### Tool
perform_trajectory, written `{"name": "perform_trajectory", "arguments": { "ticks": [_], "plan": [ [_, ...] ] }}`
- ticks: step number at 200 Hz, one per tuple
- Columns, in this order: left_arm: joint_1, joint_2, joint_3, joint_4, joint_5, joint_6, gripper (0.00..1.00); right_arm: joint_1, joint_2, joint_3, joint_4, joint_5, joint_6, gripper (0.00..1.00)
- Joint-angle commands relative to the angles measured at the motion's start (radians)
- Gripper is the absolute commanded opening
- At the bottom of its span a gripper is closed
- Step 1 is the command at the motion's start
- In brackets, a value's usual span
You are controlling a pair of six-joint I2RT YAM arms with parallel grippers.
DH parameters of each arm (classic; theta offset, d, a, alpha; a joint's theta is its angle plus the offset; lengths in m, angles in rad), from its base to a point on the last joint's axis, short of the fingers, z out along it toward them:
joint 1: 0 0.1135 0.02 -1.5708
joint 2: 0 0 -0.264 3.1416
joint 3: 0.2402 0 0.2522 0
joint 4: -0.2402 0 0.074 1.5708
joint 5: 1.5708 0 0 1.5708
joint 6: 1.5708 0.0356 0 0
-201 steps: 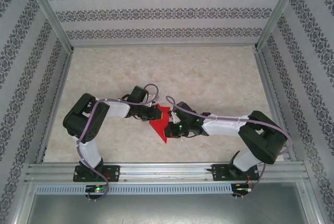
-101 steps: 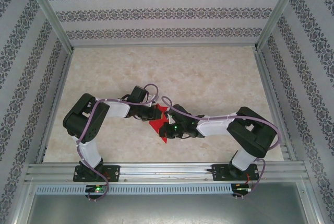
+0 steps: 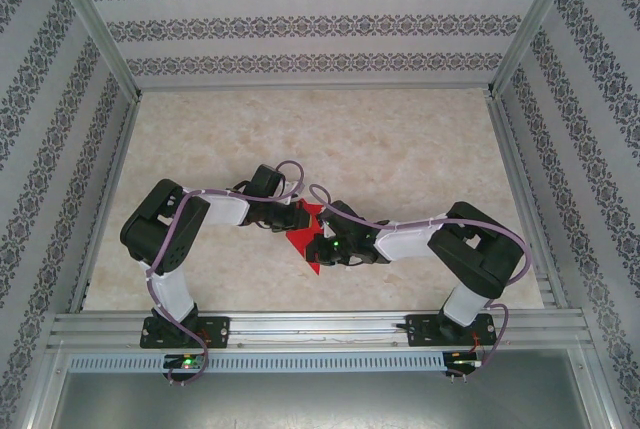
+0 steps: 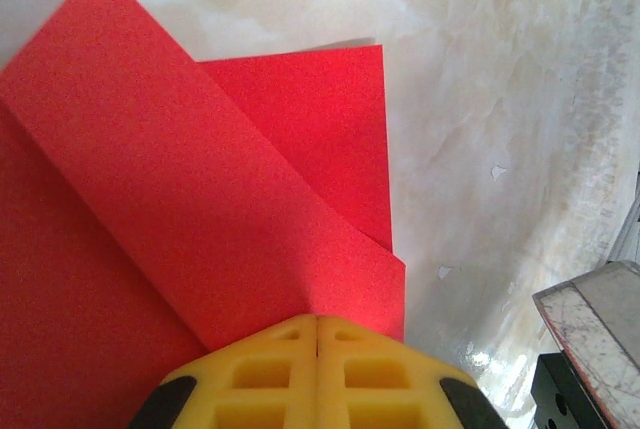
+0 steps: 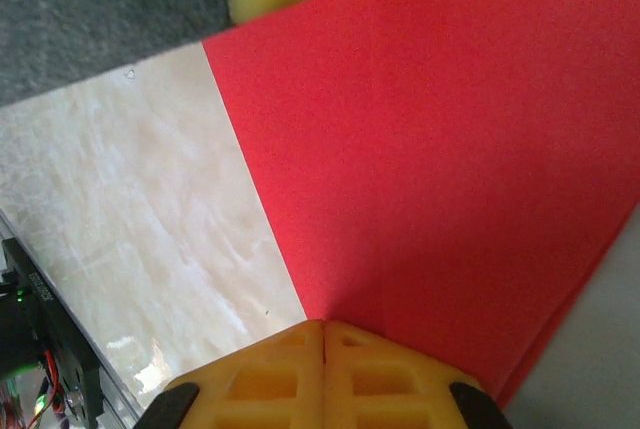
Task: Fold a paper plane with a square sheet of paper (fold left side to right side)
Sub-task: Fourth fold the wing at the center of the table.
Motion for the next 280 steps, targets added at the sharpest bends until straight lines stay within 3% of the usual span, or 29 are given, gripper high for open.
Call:
{"name": "perform_trajectory", "arguments": {
  "ticks": [1,160,280],
  "plan": [
    [0.0,0.028,-0.013,-0.096,-0.114,0.021,0.0,0.005,0.0,-0.031,-0.021,0.026,0.01,0.0],
    [0.036,0.073,-0.002,-0.095,-0.128,0.029,0.0,0.027,-0.064,-0.121,-0.077,-0.002,0.011,0.0],
    [0.042,0.072,0.0,-0.098,-0.132,0.034,0.0,0.03,-0.139,-0.09,-0.241,0.042,-0.039,0.0]
  ]
}}
